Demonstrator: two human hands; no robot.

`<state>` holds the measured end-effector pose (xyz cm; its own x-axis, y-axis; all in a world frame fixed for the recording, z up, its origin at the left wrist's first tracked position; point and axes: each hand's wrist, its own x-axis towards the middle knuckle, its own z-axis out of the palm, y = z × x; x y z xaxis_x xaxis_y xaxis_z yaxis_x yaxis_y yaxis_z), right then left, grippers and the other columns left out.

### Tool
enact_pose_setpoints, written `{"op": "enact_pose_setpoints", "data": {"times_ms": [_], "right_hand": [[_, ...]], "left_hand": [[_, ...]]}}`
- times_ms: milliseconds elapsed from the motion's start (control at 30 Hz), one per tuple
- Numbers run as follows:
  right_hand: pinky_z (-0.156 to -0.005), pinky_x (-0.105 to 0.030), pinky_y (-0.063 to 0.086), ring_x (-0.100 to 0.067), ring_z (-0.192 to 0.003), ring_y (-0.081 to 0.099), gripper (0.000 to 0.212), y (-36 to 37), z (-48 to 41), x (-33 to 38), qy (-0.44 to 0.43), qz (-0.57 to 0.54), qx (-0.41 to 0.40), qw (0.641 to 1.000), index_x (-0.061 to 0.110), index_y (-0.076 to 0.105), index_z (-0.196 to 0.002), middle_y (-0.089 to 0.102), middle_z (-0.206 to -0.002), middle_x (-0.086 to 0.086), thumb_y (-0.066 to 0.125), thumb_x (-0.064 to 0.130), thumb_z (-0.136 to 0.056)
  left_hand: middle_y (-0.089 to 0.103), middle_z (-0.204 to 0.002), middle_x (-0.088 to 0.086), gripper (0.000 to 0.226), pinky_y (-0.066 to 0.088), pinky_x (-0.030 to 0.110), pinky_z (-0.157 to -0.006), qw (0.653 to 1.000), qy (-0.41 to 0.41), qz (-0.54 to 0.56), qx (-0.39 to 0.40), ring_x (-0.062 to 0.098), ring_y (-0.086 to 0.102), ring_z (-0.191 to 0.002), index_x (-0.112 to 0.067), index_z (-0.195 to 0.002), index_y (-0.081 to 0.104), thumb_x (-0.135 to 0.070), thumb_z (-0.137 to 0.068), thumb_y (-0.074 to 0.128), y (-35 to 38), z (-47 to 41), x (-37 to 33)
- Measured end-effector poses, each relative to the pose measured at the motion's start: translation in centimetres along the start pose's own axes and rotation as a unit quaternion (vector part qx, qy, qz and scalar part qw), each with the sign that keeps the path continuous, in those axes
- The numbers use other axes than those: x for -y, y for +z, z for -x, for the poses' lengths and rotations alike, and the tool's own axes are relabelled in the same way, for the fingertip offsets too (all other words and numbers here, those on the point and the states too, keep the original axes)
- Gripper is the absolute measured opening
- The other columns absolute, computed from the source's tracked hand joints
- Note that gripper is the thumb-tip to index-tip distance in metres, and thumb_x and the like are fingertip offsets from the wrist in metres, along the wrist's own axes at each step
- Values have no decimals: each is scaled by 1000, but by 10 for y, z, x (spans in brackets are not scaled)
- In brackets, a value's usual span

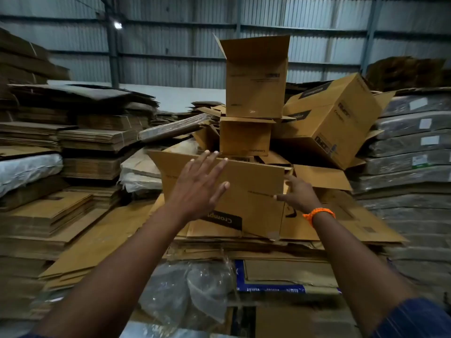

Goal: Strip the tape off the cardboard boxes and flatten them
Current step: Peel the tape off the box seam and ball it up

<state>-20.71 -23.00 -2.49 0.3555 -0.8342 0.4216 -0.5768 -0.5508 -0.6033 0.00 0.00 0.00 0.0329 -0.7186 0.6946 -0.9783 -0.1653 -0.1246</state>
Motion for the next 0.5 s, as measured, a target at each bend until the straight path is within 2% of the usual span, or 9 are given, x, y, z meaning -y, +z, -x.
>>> {"op": "enact_pose_setpoints", "data": {"times_ms": [100,167,267,367,433,500], "right_hand": [[-86,-35,56,-26,-108,65,25,12,-5,-6,-41,5,-48,998,15,70,-113,69,-112,-8,76,21,-89],[-75,-32,55,-23,-95,66,5,18,-2,-9,-62,43,-61,995,19,68,-97,69,-97,-4,70,18,-92],[-64,-35,55,-19,-78,64,5,19,2,3,-123,112,-73,983,22,57,-94,65,-84,-1,61,23,-98],[-62,-40,58,-18,-72,64,8,23,8,21,-173,101,-80,976,22,58,-100,67,-83,0,58,30,-99],[-58,-36,56,-14,-70,63,11,29,18,34,-189,68,-83,976,21,57,-99,65,-82,2,58,33,-99],[-52,-26,46,-9,-66,59,15,37,33,47,-194,22,-92,976,21,54,-94,62,-78,4,58,34,-100]], "left_hand": [[6,-171,3,67,13,47,-126,998,-44,19,49,21,-1,-157,-28,-162,9,-56,-104,30,23,3,-2],[4,-171,1,68,14,47,-125,994,-63,33,84,20,-2,-157,-30,-161,7,-56,-104,32,42,7,-5],[6,-171,0,69,15,46,-125,990,-72,48,114,20,1,-157,-30,-161,7,-58,-103,32,55,9,-7],[9,-170,3,71,20,47,-125,986,-89,70,122,23,9,-156,-27,-162,6,-59,-104,32,58,8,-11],[7,-170,4,74,23,50,-124,977,-130,106,129,26,11,-156,-26,-162,2,-59,-103,34,57,5,-14],[3,-171,2,77,26,51,-122,968,-164,136,129,28,15,-155,-28,-162,-4,-61,-103,33,57,5,-15]]}}
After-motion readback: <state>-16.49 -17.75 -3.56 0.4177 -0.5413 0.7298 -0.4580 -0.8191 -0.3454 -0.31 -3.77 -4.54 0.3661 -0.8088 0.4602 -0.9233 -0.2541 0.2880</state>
